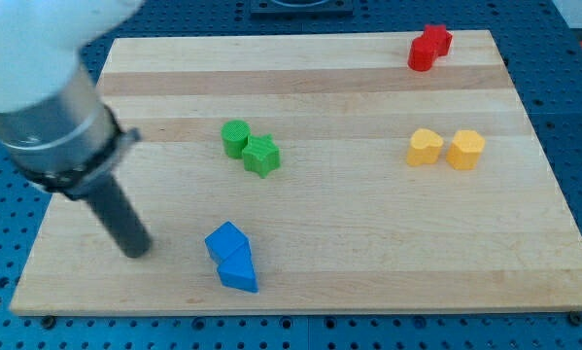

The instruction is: Slide the blue cube to the right

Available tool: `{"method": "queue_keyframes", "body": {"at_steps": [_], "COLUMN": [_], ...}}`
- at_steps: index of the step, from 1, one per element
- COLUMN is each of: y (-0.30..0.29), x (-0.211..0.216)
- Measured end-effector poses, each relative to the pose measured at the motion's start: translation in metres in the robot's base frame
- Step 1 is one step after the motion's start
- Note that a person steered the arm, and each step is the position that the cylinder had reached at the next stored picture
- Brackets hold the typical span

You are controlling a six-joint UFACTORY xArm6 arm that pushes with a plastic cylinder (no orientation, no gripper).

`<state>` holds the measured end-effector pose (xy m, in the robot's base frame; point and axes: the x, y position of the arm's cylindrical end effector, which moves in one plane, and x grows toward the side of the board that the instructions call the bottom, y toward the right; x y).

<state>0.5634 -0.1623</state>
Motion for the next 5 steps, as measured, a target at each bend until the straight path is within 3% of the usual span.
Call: {"method": "queue_keyframes", "body": {"at_steps": [1,5], "y": [0.037,0.088], "x": [0.006,0.006]}}
